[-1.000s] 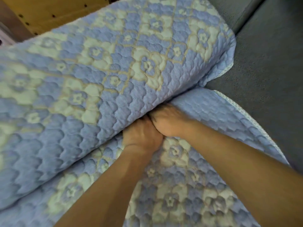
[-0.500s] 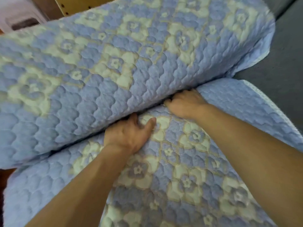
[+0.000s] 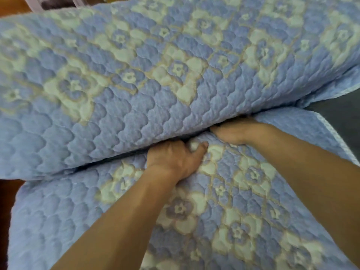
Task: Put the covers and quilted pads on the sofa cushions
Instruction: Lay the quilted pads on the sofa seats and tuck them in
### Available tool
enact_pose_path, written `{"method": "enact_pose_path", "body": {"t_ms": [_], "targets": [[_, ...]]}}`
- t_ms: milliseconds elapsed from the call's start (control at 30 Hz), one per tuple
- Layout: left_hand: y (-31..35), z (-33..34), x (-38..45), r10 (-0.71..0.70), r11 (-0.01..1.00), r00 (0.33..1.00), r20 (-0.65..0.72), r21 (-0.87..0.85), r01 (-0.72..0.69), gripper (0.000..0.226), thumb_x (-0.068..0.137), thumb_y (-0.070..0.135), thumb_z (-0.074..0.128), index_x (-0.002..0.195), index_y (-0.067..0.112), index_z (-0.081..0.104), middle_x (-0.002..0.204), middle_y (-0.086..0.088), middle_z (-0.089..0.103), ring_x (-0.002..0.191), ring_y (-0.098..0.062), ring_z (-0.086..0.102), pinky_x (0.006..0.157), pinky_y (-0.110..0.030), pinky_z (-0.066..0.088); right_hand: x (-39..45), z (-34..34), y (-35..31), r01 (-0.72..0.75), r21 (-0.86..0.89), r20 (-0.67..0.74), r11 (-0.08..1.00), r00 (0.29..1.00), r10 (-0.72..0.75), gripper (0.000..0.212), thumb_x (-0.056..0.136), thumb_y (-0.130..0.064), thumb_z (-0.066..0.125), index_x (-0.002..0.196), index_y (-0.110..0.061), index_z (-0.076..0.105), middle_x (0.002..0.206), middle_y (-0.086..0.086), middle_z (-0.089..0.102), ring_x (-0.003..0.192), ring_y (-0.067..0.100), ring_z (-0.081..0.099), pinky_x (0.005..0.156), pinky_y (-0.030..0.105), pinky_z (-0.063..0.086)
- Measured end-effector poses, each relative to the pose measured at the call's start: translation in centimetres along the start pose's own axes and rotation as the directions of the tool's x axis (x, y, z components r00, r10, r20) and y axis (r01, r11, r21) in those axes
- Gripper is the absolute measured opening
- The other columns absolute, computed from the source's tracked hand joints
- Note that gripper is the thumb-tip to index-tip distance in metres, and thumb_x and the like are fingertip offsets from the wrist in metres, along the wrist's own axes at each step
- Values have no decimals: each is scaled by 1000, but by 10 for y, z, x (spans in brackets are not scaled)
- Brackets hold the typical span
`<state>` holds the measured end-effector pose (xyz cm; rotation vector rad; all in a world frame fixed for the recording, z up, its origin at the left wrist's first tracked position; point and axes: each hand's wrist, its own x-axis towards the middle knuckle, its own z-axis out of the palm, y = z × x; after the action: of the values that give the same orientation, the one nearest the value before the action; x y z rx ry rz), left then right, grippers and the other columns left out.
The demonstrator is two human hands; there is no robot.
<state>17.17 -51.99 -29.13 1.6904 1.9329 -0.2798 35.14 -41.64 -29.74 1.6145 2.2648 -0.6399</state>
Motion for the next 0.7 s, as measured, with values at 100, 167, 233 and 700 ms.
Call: {"method": "enact_pose_path", "body": {"t_ms": [100, 167, 233, 700], "targets": [[-2, -12, 1, 46, 999, 998, 33, -24, -45, 90, 87, 85, 20, 151, 26, 41, 162, 0, 30, 150, -25, 23, 124, -41, 14, -2, 4, 2, -15, 11, -31, 1000, 999, 15, 67, 97, -66, 23, 157, -44, -1, 167, -11, -1, 154, 19, 3, 125, 45, 10], [-2, -13, 10, 50, 995, 999, 21, -86, -48, 93, 83, 88, 21, 159, 33, 20, 168, 5, 10, 154, -23, 7, 126, -43, 3, -7, 10, 2, -49, -41, -129, 998, 991, 44, 63, 97, -62, 21, 156, -43, 11, 166, -9, 15, 152, 21, 15, 123, 46, 18], [-3, -7, 19, 37, 988, 999, 13, -149, -35, 95, 81, 89, 22, 160, 37, 7, 168, 7, 3, 155, -23, 2, 126, -42, 0, -12, 18, 0, -115, -98, -226, 988, 970, 90, 58, 97, -55, 21, 151, -38, 34, 157, -4, 39, 145, 24, 31, 118, 46, 24], [-268, -15, -137, -361, 882, 931, -52, -344, 323, 51, 96, 66, 29, 105, 26, 60, 123, -10, 62, 114, -37, 56, 97, -46, 44, -148, 88, -120, -464, 105, -208, 880, 855, 475, 64, 103, -52, 19, 160, -24, 11, 168, 2, 0, 154, 27, -3, 123, 54, 0]]}}
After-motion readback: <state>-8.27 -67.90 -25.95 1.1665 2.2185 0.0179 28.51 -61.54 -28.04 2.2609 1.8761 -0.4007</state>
